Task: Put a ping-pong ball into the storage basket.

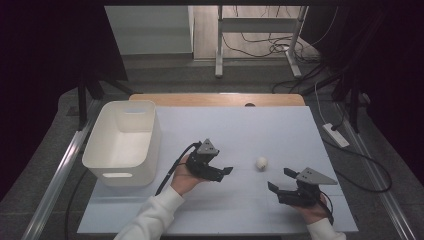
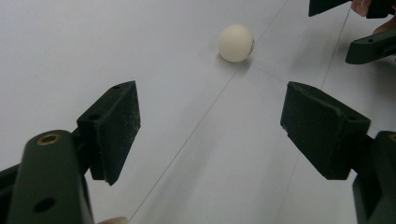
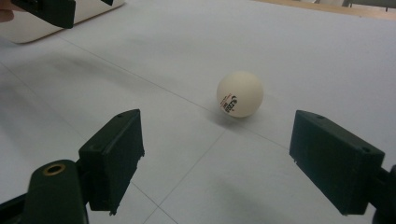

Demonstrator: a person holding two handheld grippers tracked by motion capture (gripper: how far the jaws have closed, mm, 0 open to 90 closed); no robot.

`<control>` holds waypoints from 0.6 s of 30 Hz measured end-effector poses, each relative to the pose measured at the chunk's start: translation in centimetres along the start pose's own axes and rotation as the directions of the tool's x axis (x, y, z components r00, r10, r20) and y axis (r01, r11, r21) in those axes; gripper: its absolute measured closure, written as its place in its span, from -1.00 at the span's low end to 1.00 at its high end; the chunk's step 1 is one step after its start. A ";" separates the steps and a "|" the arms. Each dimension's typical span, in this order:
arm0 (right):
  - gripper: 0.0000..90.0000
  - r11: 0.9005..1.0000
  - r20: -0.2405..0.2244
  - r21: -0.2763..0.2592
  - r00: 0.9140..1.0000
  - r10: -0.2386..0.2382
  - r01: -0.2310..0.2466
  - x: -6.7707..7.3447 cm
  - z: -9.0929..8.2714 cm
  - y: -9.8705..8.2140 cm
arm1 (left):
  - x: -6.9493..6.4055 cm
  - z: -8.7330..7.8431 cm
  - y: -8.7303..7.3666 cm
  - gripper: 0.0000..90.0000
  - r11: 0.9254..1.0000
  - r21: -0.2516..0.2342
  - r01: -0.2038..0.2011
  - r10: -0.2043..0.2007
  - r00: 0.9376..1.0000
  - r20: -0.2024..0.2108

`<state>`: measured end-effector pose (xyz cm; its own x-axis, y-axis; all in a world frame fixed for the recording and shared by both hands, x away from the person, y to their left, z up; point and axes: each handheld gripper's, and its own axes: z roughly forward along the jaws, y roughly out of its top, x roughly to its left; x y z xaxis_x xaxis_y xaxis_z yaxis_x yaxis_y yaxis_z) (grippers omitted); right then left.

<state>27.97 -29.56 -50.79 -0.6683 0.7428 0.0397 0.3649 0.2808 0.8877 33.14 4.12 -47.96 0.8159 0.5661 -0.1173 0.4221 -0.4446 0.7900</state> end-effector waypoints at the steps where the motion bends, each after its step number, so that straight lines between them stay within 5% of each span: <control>1: -0.61 1.000 0.000 0.000 1.000 0.000 0.000 0.0 0.0 0.0 | 0.0 0.1 0.1 -0.54 1.000 0.002 -0.001 0.001 1.000 0.003; 18: -0.61 1.000 0.004 0.003 1.000 0.006 -0.006 -0.1 -0.1 -0.1 | -0.3 2.6 0.8 -0.55 0.999 0.030 -0.012 0.011 0.999 0.041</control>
<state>27.93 -29.67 -50.84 -0.6637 0.7468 0.0428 0.3704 0.2784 0.8862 34.24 1.74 -48.85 0.8361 0.5321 -0.1335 0.4237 -0.4718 0.7733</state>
